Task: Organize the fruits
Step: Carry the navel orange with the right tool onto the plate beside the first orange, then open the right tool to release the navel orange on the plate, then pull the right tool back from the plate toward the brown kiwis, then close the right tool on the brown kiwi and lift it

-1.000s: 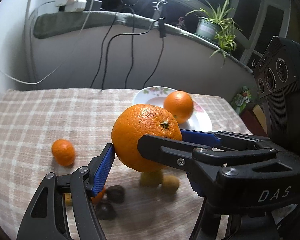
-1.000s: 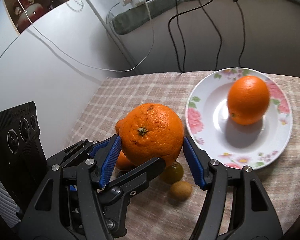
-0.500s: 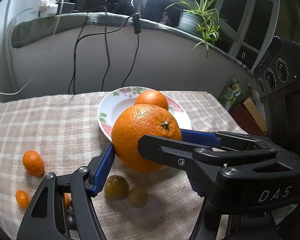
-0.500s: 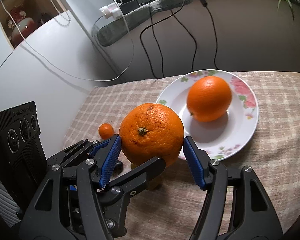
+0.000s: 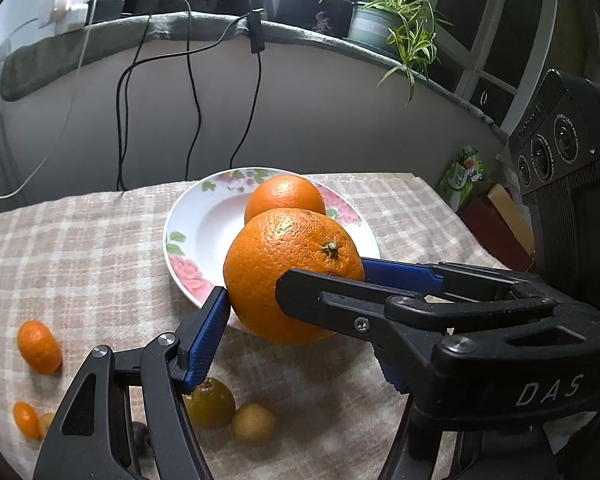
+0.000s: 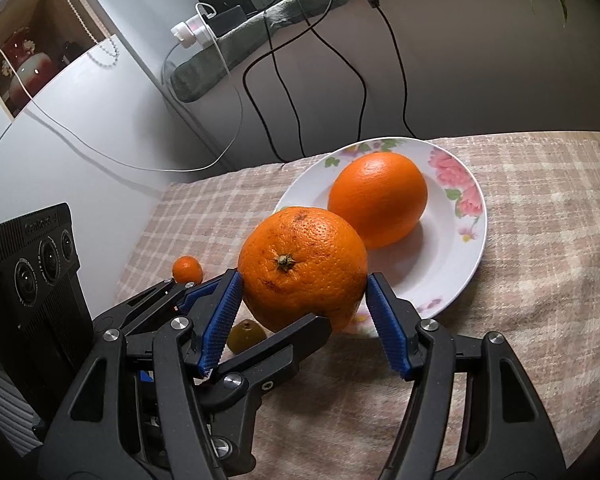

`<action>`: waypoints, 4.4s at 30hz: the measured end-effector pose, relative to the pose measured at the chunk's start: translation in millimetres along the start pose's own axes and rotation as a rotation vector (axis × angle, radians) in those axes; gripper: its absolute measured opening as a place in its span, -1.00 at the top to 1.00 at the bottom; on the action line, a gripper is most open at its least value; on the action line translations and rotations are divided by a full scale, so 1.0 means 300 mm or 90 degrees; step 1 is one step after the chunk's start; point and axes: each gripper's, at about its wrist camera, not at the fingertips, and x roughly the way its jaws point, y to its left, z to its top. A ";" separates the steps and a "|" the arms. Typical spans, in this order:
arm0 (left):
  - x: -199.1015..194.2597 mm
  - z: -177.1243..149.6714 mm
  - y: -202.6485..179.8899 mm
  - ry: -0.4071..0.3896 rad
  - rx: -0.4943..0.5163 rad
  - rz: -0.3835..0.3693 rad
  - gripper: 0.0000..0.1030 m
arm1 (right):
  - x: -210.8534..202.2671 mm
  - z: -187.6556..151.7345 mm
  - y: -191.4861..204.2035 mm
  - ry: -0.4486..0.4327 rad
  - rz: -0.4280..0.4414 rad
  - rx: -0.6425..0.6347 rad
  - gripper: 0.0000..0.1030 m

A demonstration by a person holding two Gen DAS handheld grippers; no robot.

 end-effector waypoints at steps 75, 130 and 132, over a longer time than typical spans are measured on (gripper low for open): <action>-0.273 -0.154 0.178 -0.059 -0.045 0.131 -0.46 | -0.146 -0.099 0.105 -0.064 -0.043 -0.107 -0.43; -0.189 -0.241 0.369 0.022 -0.145 0.091 0.37 | 0.123 -0.210 0.180 0.091 -0.021 -0.182 0.38; -0.198 -0.238 0.369 0.016 -0.147 0.091 0.38 | 0.106 -0.205 0.180 0.082 -0.021 -0.182 0.39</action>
